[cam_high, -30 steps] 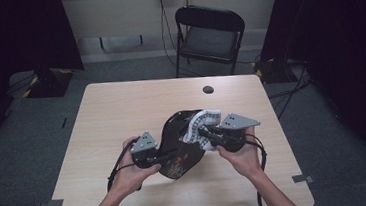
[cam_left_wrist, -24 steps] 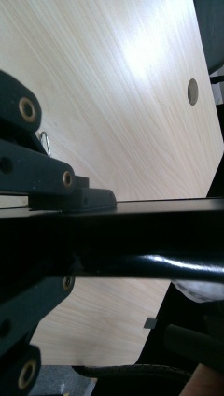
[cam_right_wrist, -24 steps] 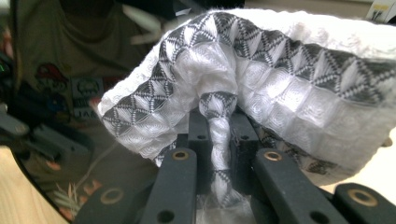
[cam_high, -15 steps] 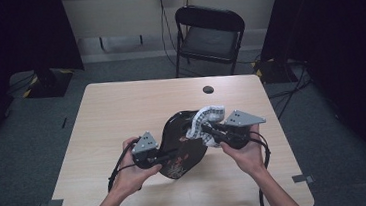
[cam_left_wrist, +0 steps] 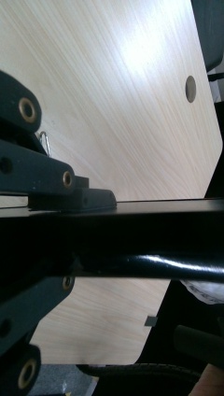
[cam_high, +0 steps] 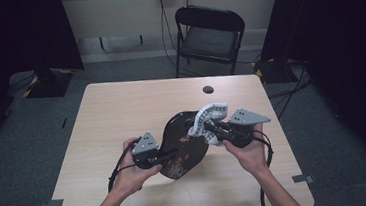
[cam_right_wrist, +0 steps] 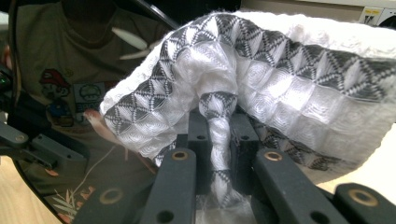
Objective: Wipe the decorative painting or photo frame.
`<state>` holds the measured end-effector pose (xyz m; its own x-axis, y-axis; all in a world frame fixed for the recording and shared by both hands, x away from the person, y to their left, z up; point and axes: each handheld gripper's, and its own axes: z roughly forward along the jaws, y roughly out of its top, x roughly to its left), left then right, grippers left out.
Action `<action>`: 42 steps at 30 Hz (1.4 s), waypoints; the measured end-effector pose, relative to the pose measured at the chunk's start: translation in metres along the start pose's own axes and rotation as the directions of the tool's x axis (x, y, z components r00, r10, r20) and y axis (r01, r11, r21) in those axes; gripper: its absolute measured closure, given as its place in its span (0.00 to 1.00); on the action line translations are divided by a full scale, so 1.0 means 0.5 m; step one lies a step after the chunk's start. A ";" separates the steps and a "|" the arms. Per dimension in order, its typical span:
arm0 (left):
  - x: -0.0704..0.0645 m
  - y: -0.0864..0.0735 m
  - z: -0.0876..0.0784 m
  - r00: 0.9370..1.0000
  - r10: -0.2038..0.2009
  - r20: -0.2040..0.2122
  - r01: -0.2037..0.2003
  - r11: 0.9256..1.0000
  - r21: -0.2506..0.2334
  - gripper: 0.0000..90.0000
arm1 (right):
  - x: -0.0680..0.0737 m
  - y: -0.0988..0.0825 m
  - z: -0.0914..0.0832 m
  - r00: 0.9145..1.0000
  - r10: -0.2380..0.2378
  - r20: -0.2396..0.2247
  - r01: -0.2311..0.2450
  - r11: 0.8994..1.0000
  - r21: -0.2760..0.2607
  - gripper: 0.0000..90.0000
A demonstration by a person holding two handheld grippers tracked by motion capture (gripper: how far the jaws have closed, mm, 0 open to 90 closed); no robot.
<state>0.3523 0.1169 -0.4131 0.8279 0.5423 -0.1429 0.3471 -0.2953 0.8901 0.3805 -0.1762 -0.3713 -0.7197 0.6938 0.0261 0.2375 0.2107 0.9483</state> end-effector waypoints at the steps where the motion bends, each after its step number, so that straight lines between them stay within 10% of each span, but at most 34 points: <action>1: 0.000 0.000 0.000 1.000 -0.001 -0.001 0.001 1.000 0.000 0.89 | 0.000 -0.003 0.001 1.000 0.000 0.002 0.000 1.000 0.003 0.92; 8: 0.003 0.000 -0.002 1.000 -0.004 -0.013 0.004 1.000 0.001 0.88 | 0.013 -0.035 0.029 0.999 -0.026 -0.024 0.028 0.995 0.096 0.92; 42: -0.001 0.002 0.004 1.000 -0.002 -0.003 0.002 1.000 0.004 0.86 | 0.033 -0.026 0.033 0.996 -0.026 -0.083 0.032 0.997 0.072 0.91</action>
<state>0.3531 0.1147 -0.4130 0.8263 0.5448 -0.1431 0.3502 -0.2979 0.8880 0.3762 -0.1560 -0.3882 -0.7772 0.6286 0.0276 0.2609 0.2820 0.9233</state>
